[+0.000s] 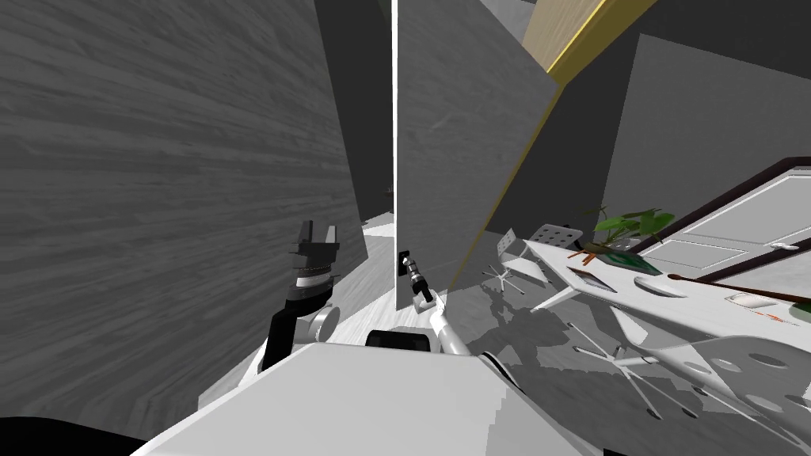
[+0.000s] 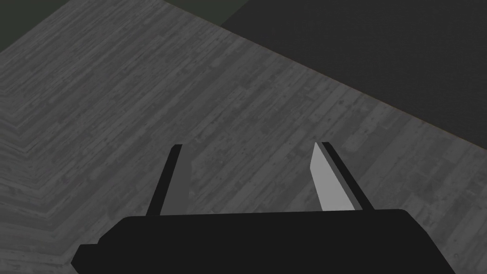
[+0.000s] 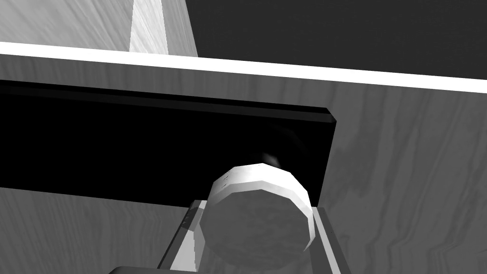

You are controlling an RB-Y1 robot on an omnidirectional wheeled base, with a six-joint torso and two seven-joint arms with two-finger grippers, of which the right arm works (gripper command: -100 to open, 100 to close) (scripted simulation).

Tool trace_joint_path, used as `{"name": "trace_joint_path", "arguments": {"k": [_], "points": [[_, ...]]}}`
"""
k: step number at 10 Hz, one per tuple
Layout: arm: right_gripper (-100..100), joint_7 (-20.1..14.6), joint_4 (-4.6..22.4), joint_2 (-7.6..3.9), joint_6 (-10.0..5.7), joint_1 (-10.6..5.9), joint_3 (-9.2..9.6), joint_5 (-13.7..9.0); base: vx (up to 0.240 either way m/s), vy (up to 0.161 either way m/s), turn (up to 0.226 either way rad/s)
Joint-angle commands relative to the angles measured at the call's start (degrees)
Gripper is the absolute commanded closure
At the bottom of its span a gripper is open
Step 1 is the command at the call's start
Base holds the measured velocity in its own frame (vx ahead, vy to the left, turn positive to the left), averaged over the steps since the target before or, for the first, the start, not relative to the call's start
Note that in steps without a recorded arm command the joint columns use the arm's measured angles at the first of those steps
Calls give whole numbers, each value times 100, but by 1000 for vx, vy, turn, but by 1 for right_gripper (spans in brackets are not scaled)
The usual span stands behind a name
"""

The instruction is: Push the door open

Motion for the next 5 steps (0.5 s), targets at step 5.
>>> {"name": "trace_joint_path", "arguments": {"k": [5], "points": [[100, 57, 68, -125, 4, -89, -382, -91, 133, 158, -68]]}}
